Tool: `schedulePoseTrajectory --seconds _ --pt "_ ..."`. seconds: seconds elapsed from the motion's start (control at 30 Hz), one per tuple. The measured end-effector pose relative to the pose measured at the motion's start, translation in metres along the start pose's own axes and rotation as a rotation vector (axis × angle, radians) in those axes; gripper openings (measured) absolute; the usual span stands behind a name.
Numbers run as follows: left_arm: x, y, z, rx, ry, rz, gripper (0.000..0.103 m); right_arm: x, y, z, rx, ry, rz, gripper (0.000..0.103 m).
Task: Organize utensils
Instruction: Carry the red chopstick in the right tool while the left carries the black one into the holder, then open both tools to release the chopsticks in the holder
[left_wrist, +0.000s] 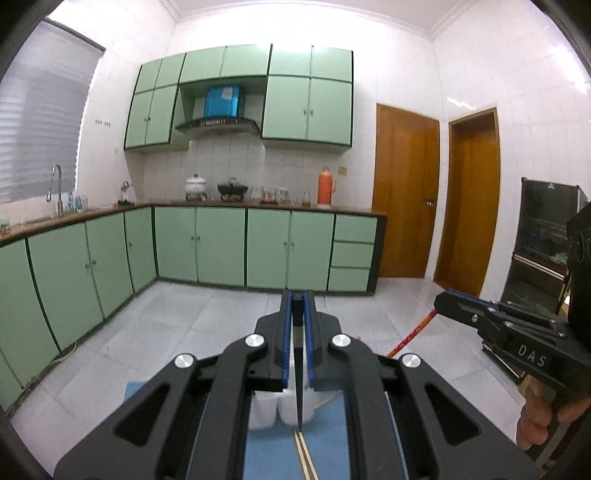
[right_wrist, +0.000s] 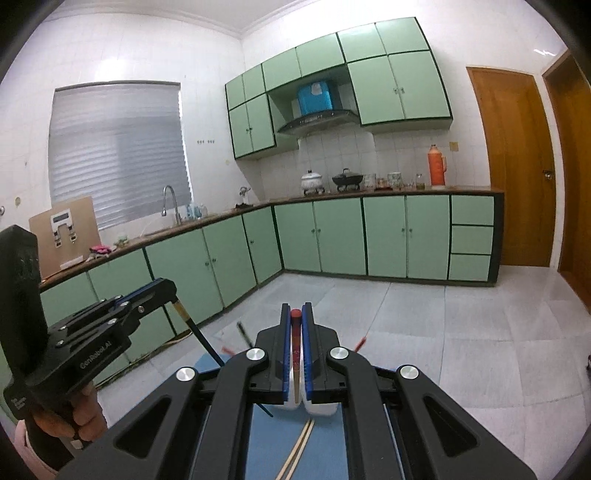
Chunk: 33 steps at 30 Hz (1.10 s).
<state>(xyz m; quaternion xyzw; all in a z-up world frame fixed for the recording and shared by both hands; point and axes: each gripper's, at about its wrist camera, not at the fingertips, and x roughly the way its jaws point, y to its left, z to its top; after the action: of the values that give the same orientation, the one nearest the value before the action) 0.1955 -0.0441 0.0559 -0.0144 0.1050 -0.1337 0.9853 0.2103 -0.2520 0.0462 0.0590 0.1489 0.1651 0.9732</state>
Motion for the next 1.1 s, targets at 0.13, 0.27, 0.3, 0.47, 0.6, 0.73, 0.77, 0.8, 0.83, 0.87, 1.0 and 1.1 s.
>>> schedulePoseTrajectory --seconds 0.13,0.27,0.3,0.47,0.6,0.73,0.77,0.8,0.83,0.87,1.0,1.1 --pt "0.012 0.0 0.018 0.007 -0.055 0.023 0.006 0.014 -0.005 0.016 0.0 -0.023 -0.016 0.006" --pt "0.032 0.002 0.027 0.004 -0.076 0.047 0.006 0.035 -0.01 0.024 0.009 -0.021 -0.034 0.006" --pt "0.039 0.003 0.027 0.002 -0.077 0.052 0.005 0.042 -0.012 0.024 0.007 -0.016 -0.044 0.006" --pt "0.07 0.004 0.01 0.025 -0.052 0.094 0.006 0.072 -0.016 0.017 0.003 0.023 -0.075 0.006" --pt "0.091 0.011 -0.007 0.021 -0.009 0.109 0.005 0.096 -0.018 0.004 0.01 0.062 -0.075 0.006" --pt "0.108 0.021 -0.026 0.008 0.056 0.112 0.006 0.113 -0.017 -0.01 0.001 0.102 -0.076 0.006" --pt "0.111 0.023 -0.031 0.005 0.071 0.109 0.006 0.116 -0.017 -0.013 0.002 0.112 -0.074 0.006" --pt "0.113 0.027 -0.034 0.003 0.084 0.108 0.006 0.119 -0.017 -0.016 0.003 0.12 -0.071 0.006" --pt "0.116 0.029 -0.038 -0.001 0.098 0.107 0.006 0.121 -0.018 -0.019 0.004 0.126 -0.07 0.006" --pt "0.117 0.033 -0.041 -0.004 0.108 0.107 0.006 0.124 -0.018 -0.021 0.006 0.132 -0.069 0.006" --pt "0.122 0.043 -0.054 -0.018 0.161 0.1 0.007 0.133 -0.018 -0.032 0.009 0.164 -0.057 0.006" --pt "0.119 0.051 -0.061 -0.03 0.177 0.101 0.009 0.138 -0.022 -0.034 0.016 0.181 -0.057 0.007"
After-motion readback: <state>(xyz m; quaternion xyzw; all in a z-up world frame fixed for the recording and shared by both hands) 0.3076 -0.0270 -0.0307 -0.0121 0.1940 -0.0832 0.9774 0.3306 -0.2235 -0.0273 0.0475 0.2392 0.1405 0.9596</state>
